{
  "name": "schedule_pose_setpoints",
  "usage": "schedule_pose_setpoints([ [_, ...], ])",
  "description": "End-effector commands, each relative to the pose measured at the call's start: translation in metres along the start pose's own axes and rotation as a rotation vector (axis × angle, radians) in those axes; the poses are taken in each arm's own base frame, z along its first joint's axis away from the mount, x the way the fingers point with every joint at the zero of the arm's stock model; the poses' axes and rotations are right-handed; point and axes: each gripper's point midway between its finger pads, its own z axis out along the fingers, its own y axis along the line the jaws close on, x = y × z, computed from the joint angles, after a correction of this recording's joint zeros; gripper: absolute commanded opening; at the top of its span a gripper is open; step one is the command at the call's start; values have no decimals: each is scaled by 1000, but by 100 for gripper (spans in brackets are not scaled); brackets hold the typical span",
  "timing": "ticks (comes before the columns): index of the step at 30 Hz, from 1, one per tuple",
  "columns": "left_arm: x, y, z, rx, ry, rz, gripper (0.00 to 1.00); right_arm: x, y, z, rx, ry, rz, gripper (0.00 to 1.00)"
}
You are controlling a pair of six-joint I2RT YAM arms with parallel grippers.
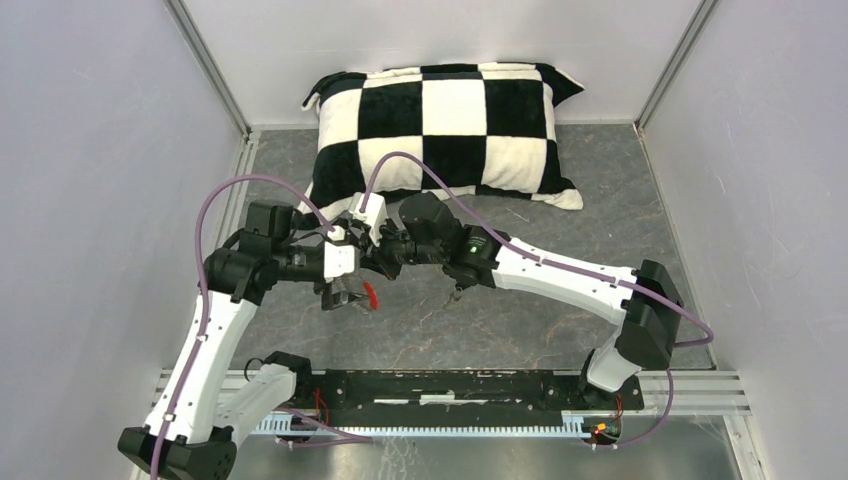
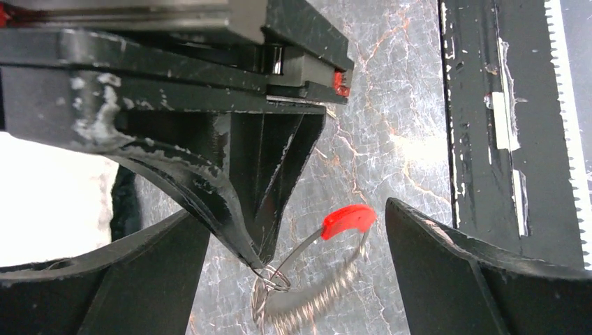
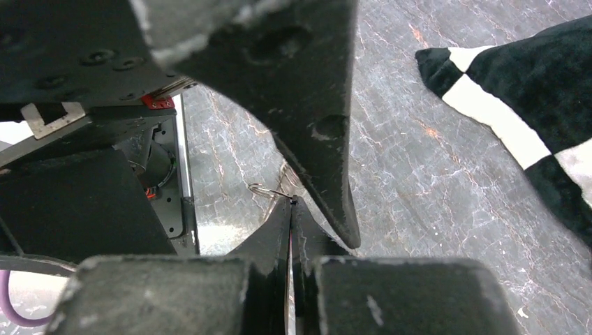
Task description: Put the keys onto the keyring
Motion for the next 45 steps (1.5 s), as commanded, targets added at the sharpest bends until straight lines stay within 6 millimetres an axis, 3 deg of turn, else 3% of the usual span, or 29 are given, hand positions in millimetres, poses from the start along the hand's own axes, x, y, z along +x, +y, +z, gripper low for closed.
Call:
schedule_pose_setpoints([
  [1, -21, -8, -2, 21, -81, 29, 97, -49, 12, -17, -29, -148, -57, 0],
  [5, -18, -16, -5, 47, -61, 62, 86, -47, 13, -18, -21, -146, -56, 0],
  [8, -16, -20, -9, 54, -36, 66, 83, -44, 11, -26, 0, -144, -55, 0],
  [12, -17, -21, -12, 26, -31, 60, 89, -42, 15, -38, -8, -152, -89, 0],
  [18, -42, 15, -21, -184, -93, 45, 98, -36, 23, -55, -30, -161, -91, 0],
  [22, -51, 15, -23, -199, -130, -17, 98, -36, 26, -62, -34, -174, -92, 0],
  [25, -54, 8, -22, -162, -148, -48, 94, -38, 28, -65, -34, -183, -89, 0],
  [29, -53, -5, -19, -97, -150, -109, 80, -41, 25, -66, -4, -190, -83, 0],
  [34, -41, -18, -14, -21, -116, -210, 76, -41, 13, -63, 77, -156, -66, 0],
  [38, -38, -8, -10, -53, -112, -248, 69, -36, 8, -64, 136, -132, -61, 0],
  [45, -43, 13, -13, -160, -129, -295, 68, -34, -1, -69, 232, -116, -59, 0],
])
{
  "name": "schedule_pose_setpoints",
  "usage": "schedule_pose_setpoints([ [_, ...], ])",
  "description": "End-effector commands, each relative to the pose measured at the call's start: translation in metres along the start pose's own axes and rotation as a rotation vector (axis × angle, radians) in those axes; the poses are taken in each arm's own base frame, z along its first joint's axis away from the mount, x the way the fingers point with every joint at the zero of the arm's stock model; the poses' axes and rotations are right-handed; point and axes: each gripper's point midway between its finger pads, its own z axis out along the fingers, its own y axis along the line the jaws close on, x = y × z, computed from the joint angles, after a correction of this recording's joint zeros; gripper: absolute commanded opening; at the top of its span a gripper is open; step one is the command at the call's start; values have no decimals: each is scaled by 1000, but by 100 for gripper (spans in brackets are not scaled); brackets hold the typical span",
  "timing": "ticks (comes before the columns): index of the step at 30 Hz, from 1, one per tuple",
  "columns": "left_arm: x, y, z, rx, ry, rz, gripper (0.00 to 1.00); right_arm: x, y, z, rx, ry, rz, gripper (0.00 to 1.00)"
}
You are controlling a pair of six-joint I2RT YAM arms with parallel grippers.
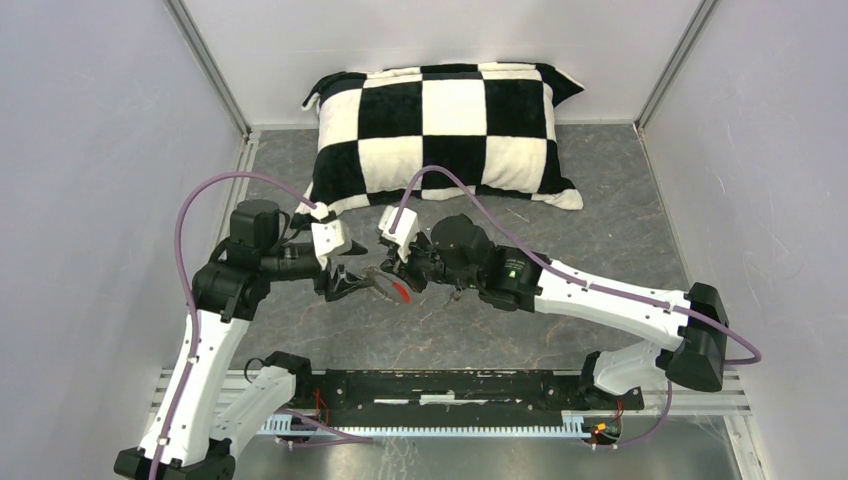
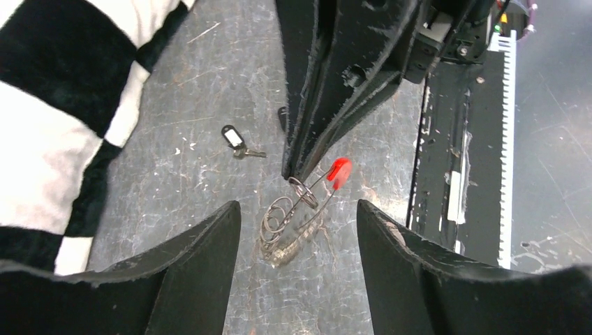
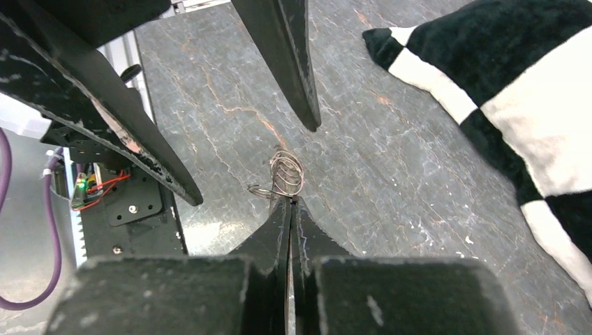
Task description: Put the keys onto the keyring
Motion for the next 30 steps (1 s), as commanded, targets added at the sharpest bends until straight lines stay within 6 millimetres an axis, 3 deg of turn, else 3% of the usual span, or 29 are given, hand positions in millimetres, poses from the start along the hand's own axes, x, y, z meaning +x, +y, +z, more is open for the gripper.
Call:
schedule_pose_setpoints([
  [1, -14, 12, -2, -76, -38, -40, 68, -38, -11, -11, 96, -89, -3, 0],
  [13, -18, 3, -3, -35, -55, 1, 66, -41, 0, -7, 122, -86, -19, 0],
  [30, 11, 3, 5, 26, 60, -113, 46, -55, -5, -11, 187, -105, -55, 0],
])
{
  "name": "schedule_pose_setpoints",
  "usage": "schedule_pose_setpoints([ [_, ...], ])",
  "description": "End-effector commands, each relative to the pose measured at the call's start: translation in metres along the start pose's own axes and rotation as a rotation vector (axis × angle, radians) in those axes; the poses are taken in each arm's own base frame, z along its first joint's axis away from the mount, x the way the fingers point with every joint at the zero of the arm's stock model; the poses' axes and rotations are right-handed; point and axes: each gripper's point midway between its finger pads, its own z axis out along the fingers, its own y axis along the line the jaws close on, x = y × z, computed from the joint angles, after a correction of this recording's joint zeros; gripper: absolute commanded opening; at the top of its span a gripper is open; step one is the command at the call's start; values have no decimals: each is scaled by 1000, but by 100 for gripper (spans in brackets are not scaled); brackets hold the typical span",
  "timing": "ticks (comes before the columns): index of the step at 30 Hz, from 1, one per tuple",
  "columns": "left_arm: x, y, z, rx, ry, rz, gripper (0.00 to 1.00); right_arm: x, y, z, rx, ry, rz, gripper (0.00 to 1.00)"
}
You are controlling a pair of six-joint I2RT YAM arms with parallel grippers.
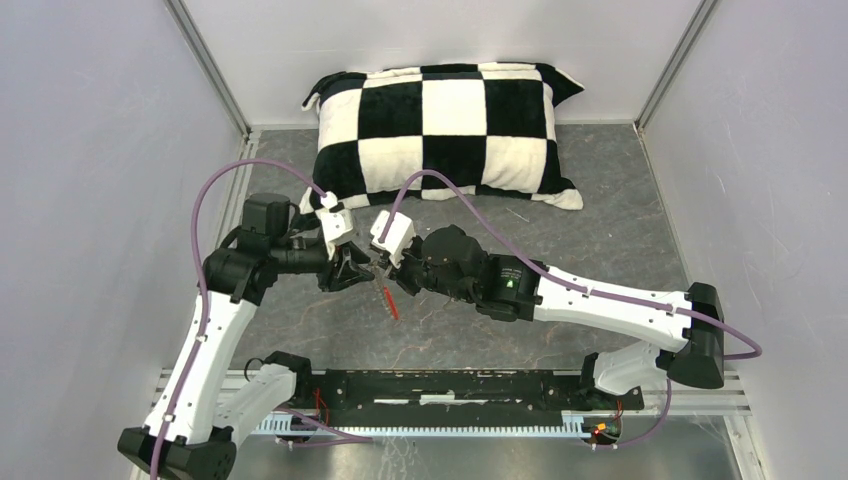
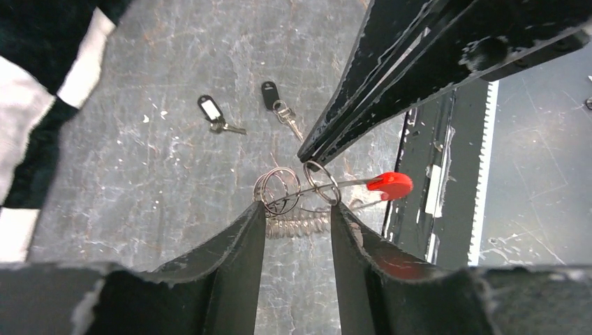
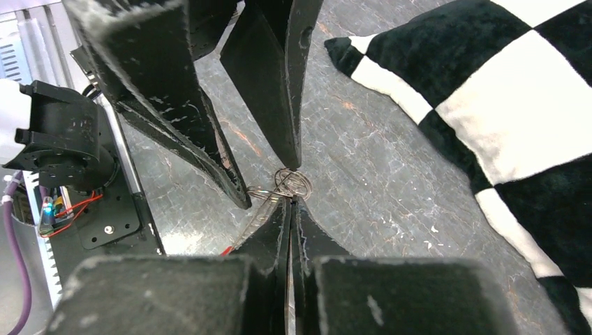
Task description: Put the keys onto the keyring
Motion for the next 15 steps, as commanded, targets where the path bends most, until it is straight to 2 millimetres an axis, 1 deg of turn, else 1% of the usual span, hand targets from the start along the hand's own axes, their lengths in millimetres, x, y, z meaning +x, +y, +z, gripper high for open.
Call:
schedule_pose_setpoints([
  [1, 0, -5, -1, 31, 15, 14, 45, -37, -8, -5, 45, -97, -7, 0],
  [6, 1, -6, -2, 30, 11, 41, 39, -37, -9, -5, 49, -96, -10, 0],
  [15, 1, -7, -3, 32, 9, 46, 35, -36, -11, -4, 59, -92, -20, 0],
])
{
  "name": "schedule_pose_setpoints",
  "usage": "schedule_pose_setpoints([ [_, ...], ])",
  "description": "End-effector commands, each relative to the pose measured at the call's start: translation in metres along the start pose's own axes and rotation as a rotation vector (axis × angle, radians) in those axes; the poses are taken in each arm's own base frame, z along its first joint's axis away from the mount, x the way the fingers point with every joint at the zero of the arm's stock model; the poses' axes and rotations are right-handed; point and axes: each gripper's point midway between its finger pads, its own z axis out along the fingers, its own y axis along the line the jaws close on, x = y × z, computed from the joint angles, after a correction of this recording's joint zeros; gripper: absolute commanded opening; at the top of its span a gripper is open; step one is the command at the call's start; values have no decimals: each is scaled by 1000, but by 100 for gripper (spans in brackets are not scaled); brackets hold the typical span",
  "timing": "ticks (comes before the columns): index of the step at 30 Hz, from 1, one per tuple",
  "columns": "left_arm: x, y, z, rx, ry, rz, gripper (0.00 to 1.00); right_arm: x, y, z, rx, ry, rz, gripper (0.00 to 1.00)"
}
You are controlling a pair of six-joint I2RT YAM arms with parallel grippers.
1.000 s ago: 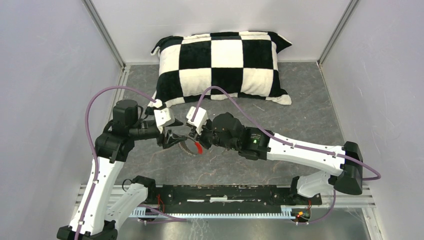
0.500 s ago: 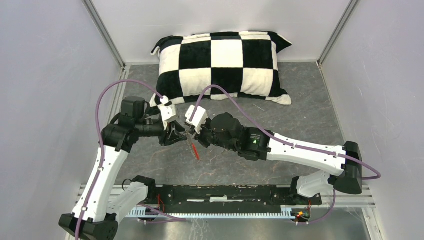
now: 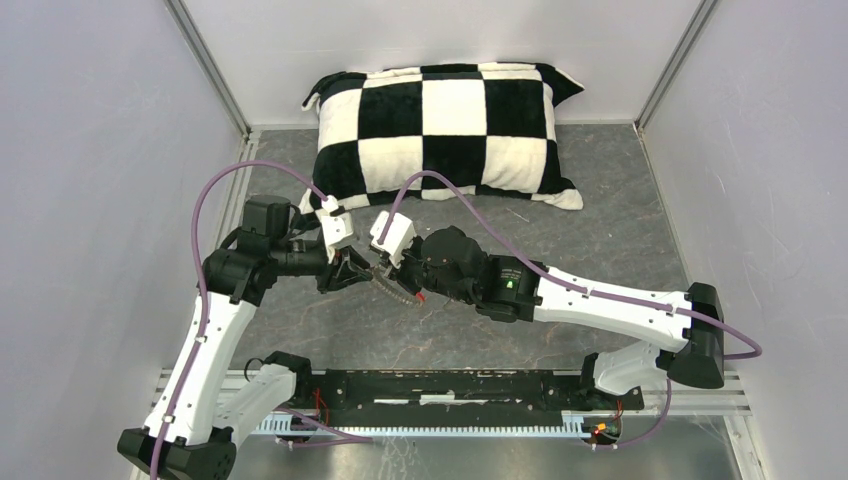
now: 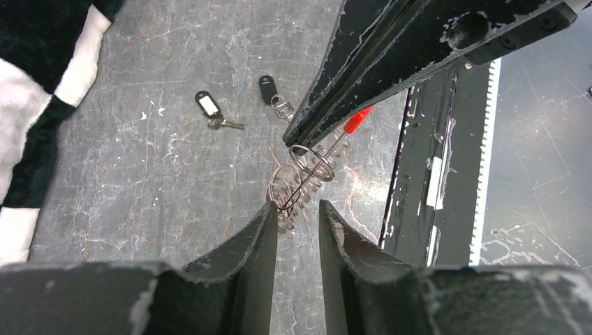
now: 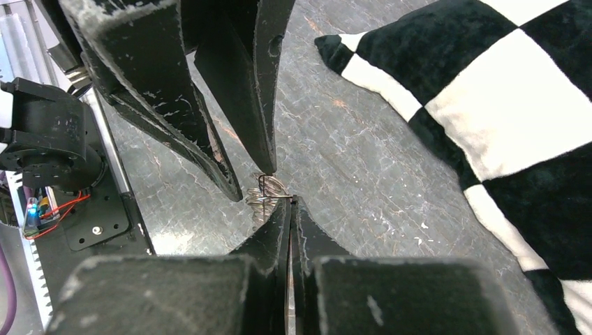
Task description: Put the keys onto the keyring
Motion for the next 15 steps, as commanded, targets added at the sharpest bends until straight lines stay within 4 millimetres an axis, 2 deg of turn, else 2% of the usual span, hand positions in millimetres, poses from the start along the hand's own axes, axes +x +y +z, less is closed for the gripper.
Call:
schedule_pose_setpoints([
  [1, -8, -5, -4, 11, -21, 52, 36, -39, -8, -4, 32, -104, 1, 0],
  [8, -11, -7, -6, 17, -22, 49, 66, -39, -9, -16, 24, -154, 3, 0],
  [10, -11, -9, -7, 25, -14, 56, 70, -40, -8, -20, 21, -179, 5, 0],
  [15, -9, -11, -10, 24, -4, 77, 71, -42, -5, -22, 1, -196, -4, 0],
])
